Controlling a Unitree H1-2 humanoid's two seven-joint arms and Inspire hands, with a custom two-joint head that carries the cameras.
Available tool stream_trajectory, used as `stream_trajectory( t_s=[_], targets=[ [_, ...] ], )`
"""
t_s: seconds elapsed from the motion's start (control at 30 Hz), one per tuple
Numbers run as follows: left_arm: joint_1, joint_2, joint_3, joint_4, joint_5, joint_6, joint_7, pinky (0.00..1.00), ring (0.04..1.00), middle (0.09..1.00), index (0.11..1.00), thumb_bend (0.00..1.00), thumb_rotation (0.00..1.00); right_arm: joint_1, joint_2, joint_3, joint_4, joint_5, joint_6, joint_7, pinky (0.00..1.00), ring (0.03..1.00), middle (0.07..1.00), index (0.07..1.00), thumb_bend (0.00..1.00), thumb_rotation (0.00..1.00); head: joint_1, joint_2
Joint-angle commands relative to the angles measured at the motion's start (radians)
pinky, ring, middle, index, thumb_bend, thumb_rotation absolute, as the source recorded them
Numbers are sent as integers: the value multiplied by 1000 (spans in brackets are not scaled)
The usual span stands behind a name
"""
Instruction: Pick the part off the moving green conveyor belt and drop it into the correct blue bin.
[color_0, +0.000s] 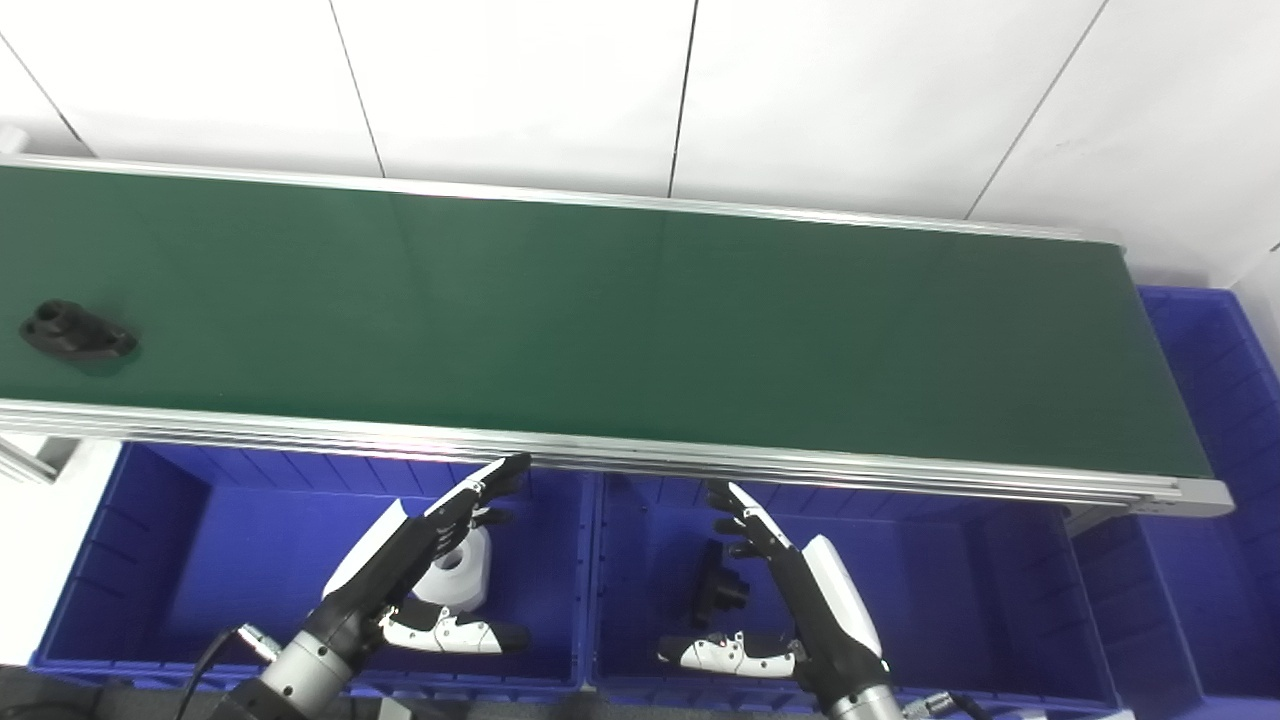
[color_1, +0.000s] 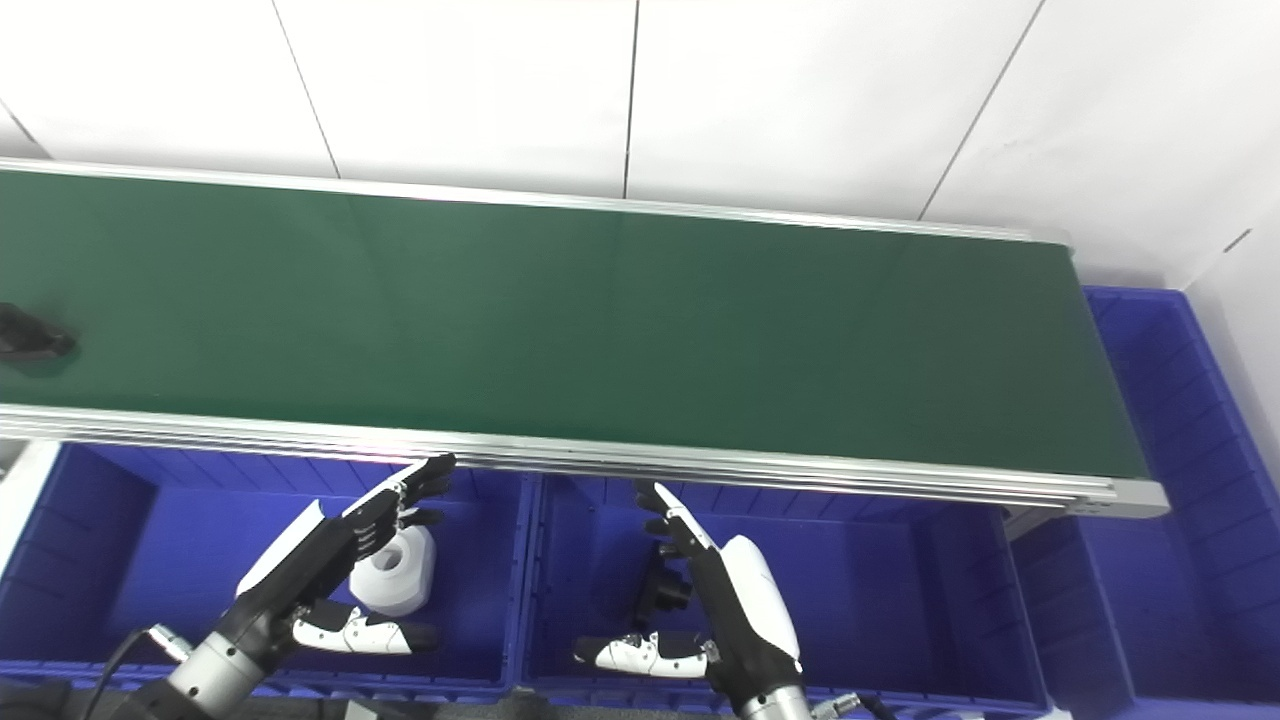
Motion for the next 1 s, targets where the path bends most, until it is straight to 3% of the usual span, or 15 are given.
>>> stream_trajectory(
  t_s=[0.0,0.97],
  targets=[
    [-5,3,2,-9,-19,-29,1,850,936,963,931,747,282,-2,6,4,-23,14,-43,-15,755,835,889,923,733,238,0,-2],
    [-17,-5,-2,26,-14,-58,1,848,930,960,939,752,269,-10,-5,13,3,23,-51,-30,756,838,891,922,739,228,18,-23]
  ],
)
